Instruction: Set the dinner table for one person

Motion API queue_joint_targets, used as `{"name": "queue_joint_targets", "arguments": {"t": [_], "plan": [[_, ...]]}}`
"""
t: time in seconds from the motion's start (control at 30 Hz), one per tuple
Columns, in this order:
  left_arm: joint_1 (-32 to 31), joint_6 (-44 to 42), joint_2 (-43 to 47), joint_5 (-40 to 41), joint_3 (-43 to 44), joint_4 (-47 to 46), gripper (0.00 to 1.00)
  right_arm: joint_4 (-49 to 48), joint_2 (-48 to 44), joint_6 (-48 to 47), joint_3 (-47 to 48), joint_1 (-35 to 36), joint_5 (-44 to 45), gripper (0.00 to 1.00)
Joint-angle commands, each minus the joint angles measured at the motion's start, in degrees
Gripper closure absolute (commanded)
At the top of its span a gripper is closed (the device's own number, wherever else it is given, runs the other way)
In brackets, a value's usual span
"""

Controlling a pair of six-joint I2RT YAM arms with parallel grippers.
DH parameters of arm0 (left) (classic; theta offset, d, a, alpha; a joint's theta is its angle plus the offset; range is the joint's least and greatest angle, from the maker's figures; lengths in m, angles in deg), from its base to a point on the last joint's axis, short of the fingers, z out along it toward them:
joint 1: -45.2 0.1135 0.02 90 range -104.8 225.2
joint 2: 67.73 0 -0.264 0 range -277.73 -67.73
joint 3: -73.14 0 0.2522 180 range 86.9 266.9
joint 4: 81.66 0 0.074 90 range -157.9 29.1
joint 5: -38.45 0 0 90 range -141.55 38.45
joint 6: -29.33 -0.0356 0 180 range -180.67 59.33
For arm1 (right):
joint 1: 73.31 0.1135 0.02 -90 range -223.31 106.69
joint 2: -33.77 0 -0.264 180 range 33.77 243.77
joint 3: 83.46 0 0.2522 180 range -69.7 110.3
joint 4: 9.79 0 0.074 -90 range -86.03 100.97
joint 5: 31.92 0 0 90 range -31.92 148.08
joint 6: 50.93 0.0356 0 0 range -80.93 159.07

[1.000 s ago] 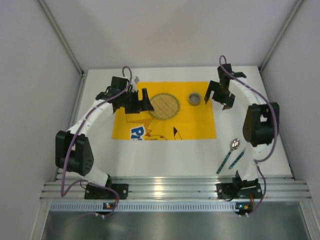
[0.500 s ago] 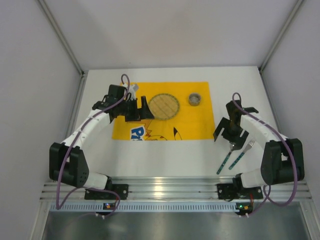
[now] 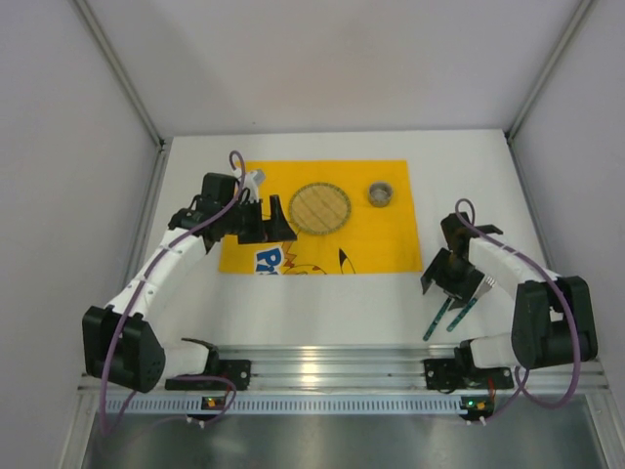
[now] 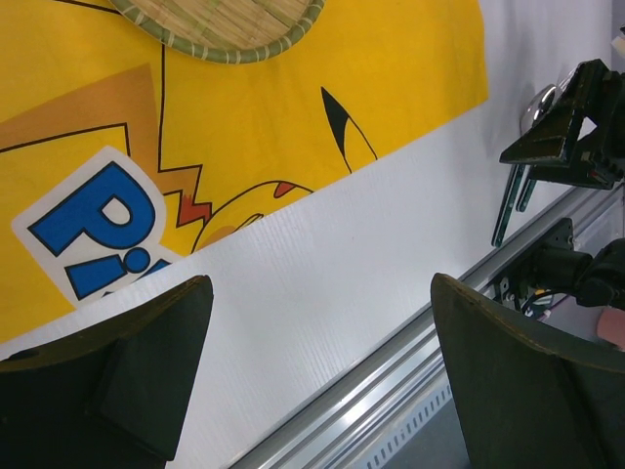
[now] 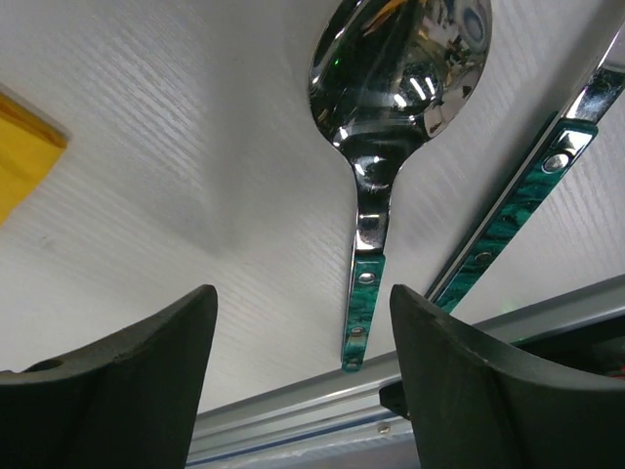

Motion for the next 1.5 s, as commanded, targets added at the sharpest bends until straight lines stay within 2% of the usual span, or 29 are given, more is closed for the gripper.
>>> {"name": "queue_joint_targets", "arguments": {"t": [0.0,0.2,0.23,0.3,0.33,0.5,0.53,0.6,0.63,0.93,1.0,1.03,1.1,1.13,1.23,1.47], "plan": [[0.0,-0.9,1.6,0.1,-0.4,2.1,0.02,-1.8,-2.7,1.9,-1.2,-0.1,0.3,0.30],[0.0,-0.5,1.2,0.3,-0.2,2.4,0.02,-5.6,-3.0,2.6,-4.5,-0.1,0.6,0.50],[0.0,-0.5,1.3,0.3,-0.2,2.4,0.02,-5.9,-2.8,2.5,-4.9,-0.1,0.8,0.56],[0.0,-0.4,1.5,0.4,-0.4,2.6,0.02,-6.4,-2.3,1.9,-5.4,-0.1,1.0,0.59],[0.0,-0.4,1.6,0.6,-0.4,2.7,0.02,-6.7,-2.1,1.3,-5.7,-0.1,1.2,0.65],[0.0,-0.6,1.8,1.3,-0.5,3.4,0.02,-8.1,-0.7,0.4,-6.4,-0.1,0.9,0.83],[0.1,-0.6,1.7,1.3,-0.5,3.6,0.02,-8.3,-0.6,0.0,-6.2,-0.1,0.7,0.91],[0.0,-0.6,1.8,1.4,-0.6,3.6,0.02,-8.2,-0.4,-0.3,-5.7,-0.1,0.7,0.99],[0.0,-0.6,1.8,1.4,-0.6,3.6,0.02,-8.1,-0.3,-1.0,-4.8,-0.2,0.8,1.00],[0.0,-0.5,1.7,1.7,-0.2,3.9,0.02,0.0,-3.1,-4.5,4.9,0.2,5.0,0.98],[0.0,-0.4,1.7,1.7,-0.2,3.8,0.02,0.5,-4.0,-4.9,4.8,0.2,4.5,0.89],[0.0,-0.4,1.6,1.7,-0.1,3.9,0.02,0.4,-4.2,-5.3,4.7,0.2,4.4,0.77],[0.0,-0.3,1.6,1.8,-0.2,3.7,0.02,-0.1,-4.4,-5.5,4.1,0.2,4.2,0.65],[0.1,-0.3,1.5,1.5,0.0,3.7,0.02,-0.5,-4.4,-5.7,3.6,0.2,3.7,0.55],[0.0,-0.6,0.9,1.3,0.3,4.1,0.02,-1.3,-3.6,-5.9,2.7,0.2,3.1,0.49],[0.0,-1.1,0.4,1.5,1.4,5.0,0.02,-5.1,-1.9,-5.4,-1.0,0.2,2.5,0.51]]}}
